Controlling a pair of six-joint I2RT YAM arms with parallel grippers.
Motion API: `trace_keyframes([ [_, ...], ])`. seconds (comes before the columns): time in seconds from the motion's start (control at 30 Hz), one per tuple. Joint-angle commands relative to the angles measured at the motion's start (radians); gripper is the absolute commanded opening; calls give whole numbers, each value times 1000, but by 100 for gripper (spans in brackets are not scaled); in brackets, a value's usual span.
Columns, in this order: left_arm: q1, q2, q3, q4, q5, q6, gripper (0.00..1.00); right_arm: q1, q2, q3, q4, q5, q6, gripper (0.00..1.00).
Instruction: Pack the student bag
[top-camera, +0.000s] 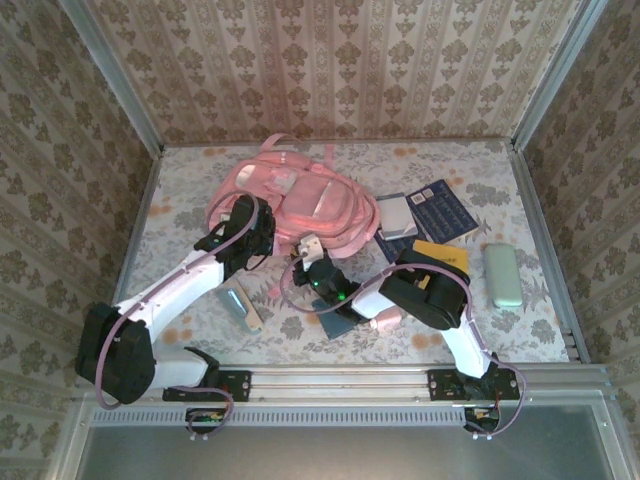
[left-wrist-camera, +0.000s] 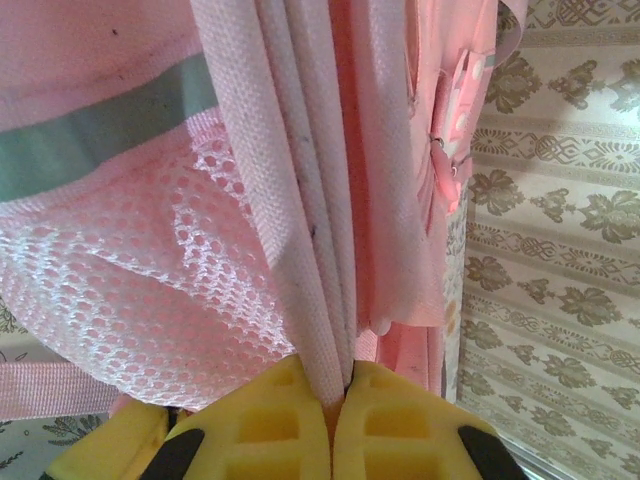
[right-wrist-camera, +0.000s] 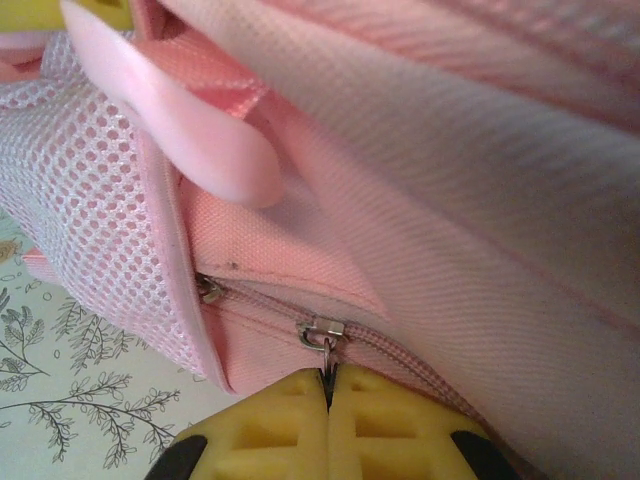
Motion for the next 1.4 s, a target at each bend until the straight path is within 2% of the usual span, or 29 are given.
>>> trace_keyframes([
  [0.0,14,-43,33,59,-14,27,0,-29,-38,-40,-66,20,-5,0],
  [0.23,34,-42,10,61,-15,57,0,-52,-86,-80,-75,-13,-25,0],
  [0.63,80,-47,-13,56,-1,120,0,-63,-163,-121,-224,-20,-56,0],
  [0.77,85,-50,-16,51,5,154,0,-66,-205,-120,-328,-76,-65,0],
  [1.37,192,-58,-37,27,54,260,0,-143,-379,-223,-501,-244,-82,0],
])
